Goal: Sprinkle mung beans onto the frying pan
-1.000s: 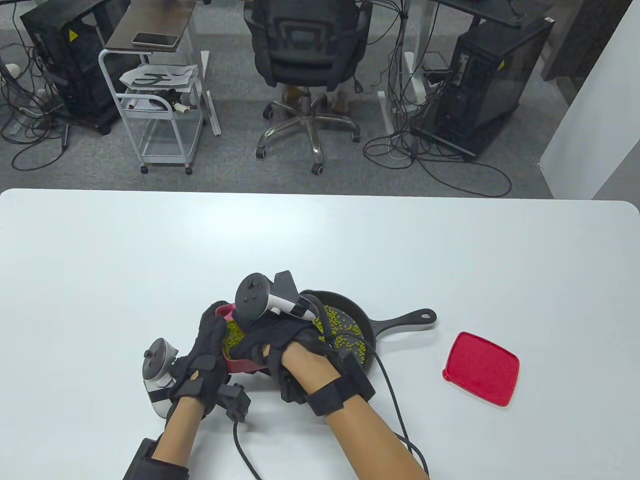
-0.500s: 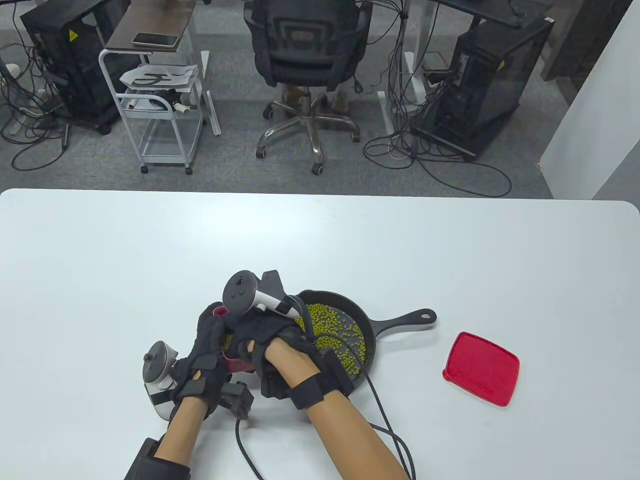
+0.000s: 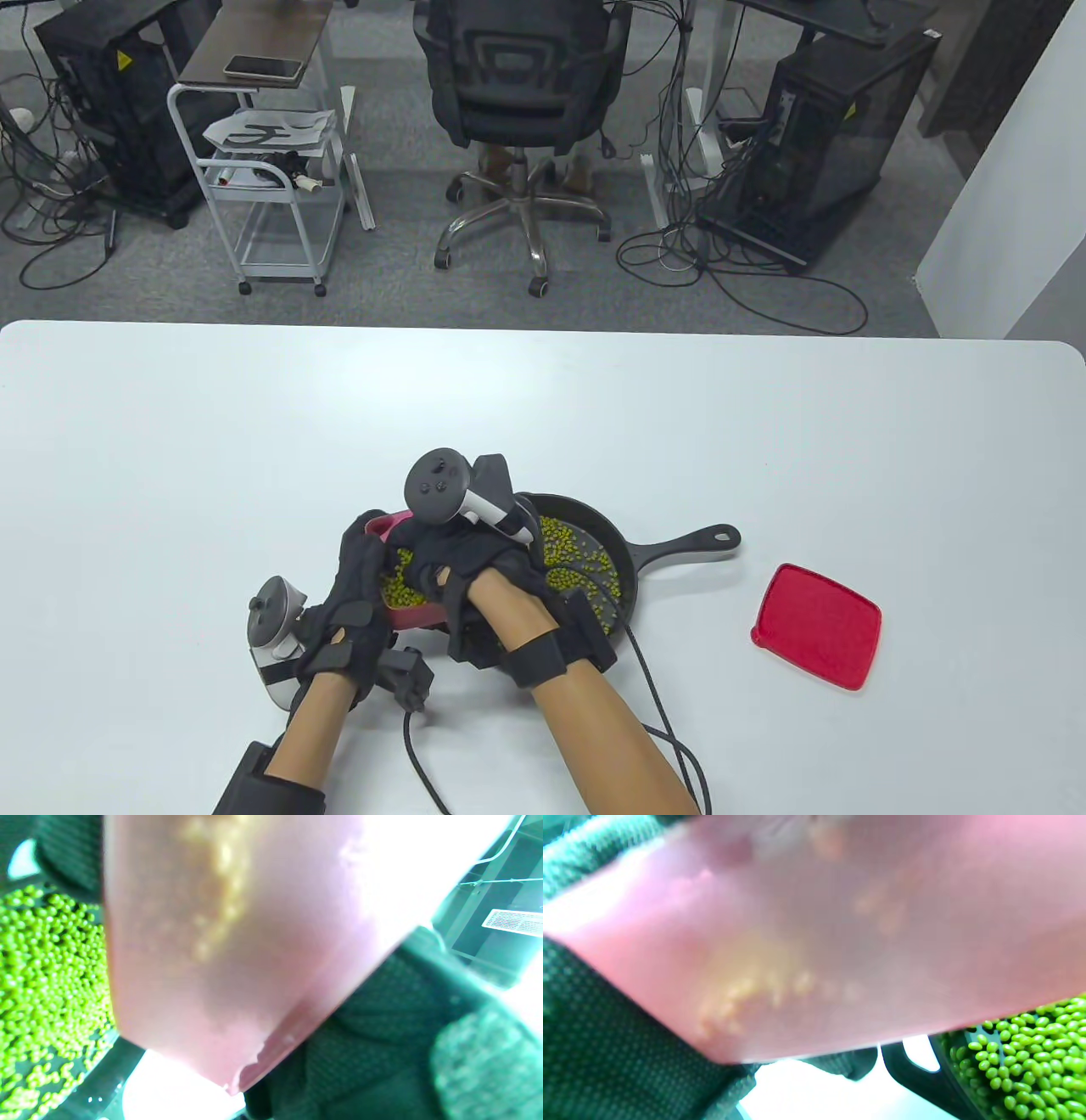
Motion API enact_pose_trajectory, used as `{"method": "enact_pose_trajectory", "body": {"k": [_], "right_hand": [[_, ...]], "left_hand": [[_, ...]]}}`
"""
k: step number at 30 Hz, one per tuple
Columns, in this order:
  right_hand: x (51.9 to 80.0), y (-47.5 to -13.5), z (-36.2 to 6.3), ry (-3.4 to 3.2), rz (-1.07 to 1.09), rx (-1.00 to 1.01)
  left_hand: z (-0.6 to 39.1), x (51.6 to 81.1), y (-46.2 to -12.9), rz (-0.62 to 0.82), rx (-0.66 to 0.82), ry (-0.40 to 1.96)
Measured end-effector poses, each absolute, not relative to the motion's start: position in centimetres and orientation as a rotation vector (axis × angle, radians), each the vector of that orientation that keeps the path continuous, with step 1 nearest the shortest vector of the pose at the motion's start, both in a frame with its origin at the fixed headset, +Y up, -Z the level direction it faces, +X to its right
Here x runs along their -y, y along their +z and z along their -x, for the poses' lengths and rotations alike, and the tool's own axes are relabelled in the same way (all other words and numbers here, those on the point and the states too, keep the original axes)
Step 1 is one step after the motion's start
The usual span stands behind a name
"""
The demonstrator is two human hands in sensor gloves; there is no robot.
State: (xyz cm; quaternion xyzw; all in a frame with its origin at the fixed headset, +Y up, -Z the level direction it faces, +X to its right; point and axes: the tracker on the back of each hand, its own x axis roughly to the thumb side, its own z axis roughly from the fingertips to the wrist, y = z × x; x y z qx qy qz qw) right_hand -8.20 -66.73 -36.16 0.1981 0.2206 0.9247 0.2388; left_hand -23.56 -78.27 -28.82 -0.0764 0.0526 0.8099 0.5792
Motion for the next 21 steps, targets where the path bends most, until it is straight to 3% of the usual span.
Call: {"method": "enact_pose_trajectory", "body": {"k": [13,21], "right_hand": [[63.9,-38.2,3.1,2.449,-0.394,-0.467],[65.6,-39.5,-0.8,2.553,-0.255,-0.454]], "left_hand": [[23.8,78.2,-28.9,0.216,-0.130,1.866],[24.5,78.0,-29.2,0.197,-0.146,1.876]]}}
